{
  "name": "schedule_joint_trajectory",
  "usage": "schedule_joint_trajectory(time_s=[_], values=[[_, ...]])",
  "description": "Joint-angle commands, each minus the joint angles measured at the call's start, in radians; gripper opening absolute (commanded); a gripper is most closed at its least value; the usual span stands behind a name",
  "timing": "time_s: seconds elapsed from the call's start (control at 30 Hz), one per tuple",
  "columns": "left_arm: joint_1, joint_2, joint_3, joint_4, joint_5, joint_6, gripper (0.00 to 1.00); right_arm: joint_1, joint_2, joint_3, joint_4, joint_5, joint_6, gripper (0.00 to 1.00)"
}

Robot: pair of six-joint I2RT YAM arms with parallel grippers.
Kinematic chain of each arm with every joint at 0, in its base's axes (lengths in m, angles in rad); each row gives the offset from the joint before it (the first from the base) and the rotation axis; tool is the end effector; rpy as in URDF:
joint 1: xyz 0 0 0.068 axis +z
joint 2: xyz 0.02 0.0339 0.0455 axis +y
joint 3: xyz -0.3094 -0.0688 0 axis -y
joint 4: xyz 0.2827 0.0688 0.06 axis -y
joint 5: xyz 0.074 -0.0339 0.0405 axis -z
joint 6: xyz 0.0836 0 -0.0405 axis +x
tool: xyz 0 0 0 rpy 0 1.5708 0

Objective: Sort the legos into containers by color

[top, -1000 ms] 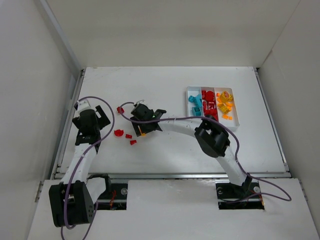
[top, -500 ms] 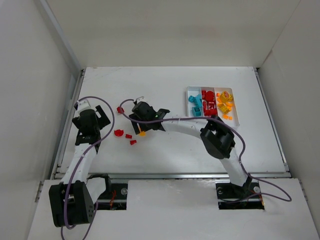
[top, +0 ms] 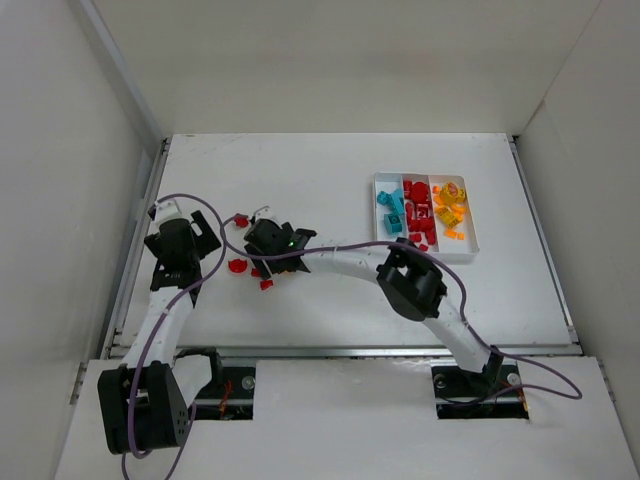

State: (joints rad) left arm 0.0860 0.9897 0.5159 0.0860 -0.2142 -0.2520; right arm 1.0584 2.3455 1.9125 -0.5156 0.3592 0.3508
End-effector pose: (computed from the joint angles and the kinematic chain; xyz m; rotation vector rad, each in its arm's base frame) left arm 0.2707 0.0412 0.2376 -0.4657 1.8942 0.1001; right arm 0.3232 0.5146 0.1467 -0.7113 2.3368 0.1706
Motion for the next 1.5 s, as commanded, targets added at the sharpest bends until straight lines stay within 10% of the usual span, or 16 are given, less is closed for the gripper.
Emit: schedule_joint_trajectory(time_s=[0.0, 0.53, 1.03, 1.47], values=[[-0.003, -0.023, -0.014, 0.037, 0.001, 0.003, 0.85, 0.012, -0.005, -0.006, -0.044, 0.046, -0.032, 0.83], [-0.003, -0.042, -0.024, 0.037, 0.001, 0.013, 0.85, 0.012, -0.052, -0.107, 0.034, -0.092, -0.01, 0.7], [-0.003, -0.042, -0.024, 0.037, 0.001, 0.013, 0.86, 0.003, -0.09, -0.118, 0.055, -0.066, -0.01, 0.03], [-0.003, 0.006, 0.007, 0.057, 0.229, 0.166, 0.78, -0.311, -0.359, -0.115, 0.019, -0.106, 0.106, 0.0]])
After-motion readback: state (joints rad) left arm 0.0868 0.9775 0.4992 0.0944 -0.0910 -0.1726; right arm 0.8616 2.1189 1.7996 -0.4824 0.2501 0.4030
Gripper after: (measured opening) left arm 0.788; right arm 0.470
